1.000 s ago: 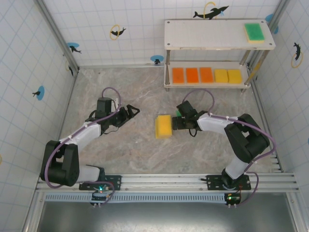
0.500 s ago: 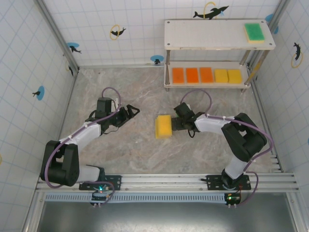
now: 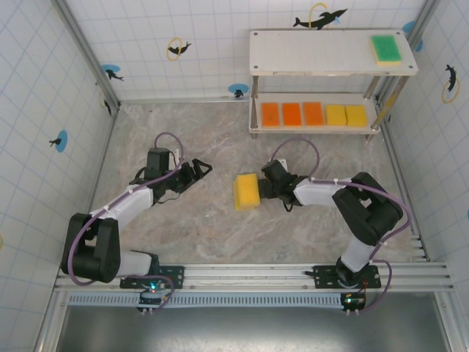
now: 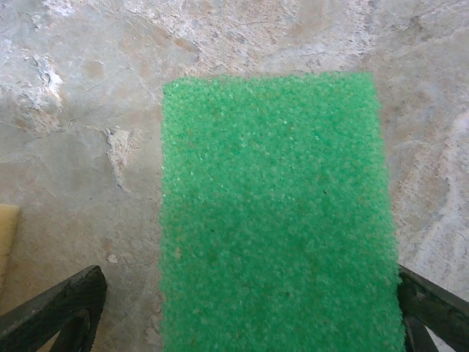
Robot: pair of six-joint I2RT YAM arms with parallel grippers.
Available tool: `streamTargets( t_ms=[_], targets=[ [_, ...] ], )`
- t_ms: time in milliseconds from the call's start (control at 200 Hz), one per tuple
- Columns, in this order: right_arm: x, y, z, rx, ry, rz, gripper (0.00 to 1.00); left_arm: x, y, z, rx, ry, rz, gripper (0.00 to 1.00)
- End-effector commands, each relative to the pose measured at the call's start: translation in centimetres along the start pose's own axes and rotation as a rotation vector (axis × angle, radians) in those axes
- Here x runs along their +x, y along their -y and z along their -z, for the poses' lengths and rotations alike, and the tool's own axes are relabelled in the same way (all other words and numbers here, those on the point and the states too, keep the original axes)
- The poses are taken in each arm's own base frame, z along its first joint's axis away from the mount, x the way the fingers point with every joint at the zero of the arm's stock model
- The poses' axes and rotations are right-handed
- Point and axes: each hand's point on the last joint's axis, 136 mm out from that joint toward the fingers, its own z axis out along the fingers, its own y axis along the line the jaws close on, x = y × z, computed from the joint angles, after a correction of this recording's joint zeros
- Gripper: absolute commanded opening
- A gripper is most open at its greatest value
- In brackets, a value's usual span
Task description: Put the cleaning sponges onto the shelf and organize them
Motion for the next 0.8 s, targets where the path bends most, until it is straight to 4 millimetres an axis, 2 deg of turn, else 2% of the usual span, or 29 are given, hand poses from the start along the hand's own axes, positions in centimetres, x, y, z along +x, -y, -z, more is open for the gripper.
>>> streamTargets(
  t_ms=[0, 260, 466, 601, 796],
  targets=[
    [7.1, 2.7, -0.4, 0.071, -0.186, 0.037, 0.97, 0.4, -0.4, -0.3, -0.009, -0.015, 0.001, 0.98],
    [8.9, 3.2, 0.0, 0.052, -0.176, 0.011, 0.95, 0.3, -0.6, -0.8, -0.006, -0.021, 0.006, 0.98],
    [9.2, 2.8, -0.4, 0.046, -0.178, 0.024, 0.82, 0.5, -0.7, -0.8, -0.005, -0.024, 0.008, 0.98],
    [8.8, 2.6, -0.4, 0.037, -0.165, 0.018, 0.69, 0.6, -0.8, -0.7, -0.011, -0.023, 0.005, 0.97],
    [7.0, 2.1, 0.6, 0.009, -0.109, -0.001, 0.63, 0.6, -0.9, -0.9, -0.011, -0.026, 0.005, 0.98]
  ],
)
